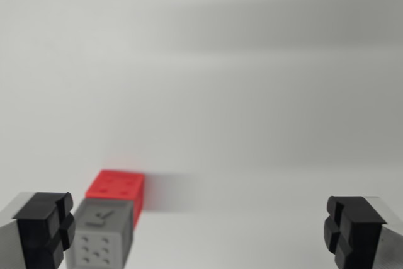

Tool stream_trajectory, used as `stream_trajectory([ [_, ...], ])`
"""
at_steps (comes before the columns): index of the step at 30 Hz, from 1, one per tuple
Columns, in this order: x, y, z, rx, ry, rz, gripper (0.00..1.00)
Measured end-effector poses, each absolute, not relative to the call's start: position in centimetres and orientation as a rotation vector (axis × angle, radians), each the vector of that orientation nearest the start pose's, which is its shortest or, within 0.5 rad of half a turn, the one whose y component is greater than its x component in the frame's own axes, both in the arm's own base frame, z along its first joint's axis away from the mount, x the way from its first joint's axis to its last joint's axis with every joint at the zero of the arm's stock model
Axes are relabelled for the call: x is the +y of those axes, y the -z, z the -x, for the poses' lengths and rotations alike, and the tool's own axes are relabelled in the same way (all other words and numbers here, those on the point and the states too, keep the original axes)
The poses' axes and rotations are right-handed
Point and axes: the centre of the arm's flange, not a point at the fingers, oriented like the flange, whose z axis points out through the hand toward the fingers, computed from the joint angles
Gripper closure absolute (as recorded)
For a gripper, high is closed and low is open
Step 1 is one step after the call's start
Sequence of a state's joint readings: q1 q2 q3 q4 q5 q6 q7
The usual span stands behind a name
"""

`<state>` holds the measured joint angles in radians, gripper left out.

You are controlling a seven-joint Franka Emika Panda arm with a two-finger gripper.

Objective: Destack cube

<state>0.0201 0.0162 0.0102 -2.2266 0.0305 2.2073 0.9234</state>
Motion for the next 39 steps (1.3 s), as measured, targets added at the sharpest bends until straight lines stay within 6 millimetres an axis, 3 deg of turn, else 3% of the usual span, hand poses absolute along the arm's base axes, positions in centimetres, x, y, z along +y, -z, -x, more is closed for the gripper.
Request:
stream_trajectory([
  [39,9.8,-29.0,-42.7,1.442,-0.027,2.794,0.0],
])
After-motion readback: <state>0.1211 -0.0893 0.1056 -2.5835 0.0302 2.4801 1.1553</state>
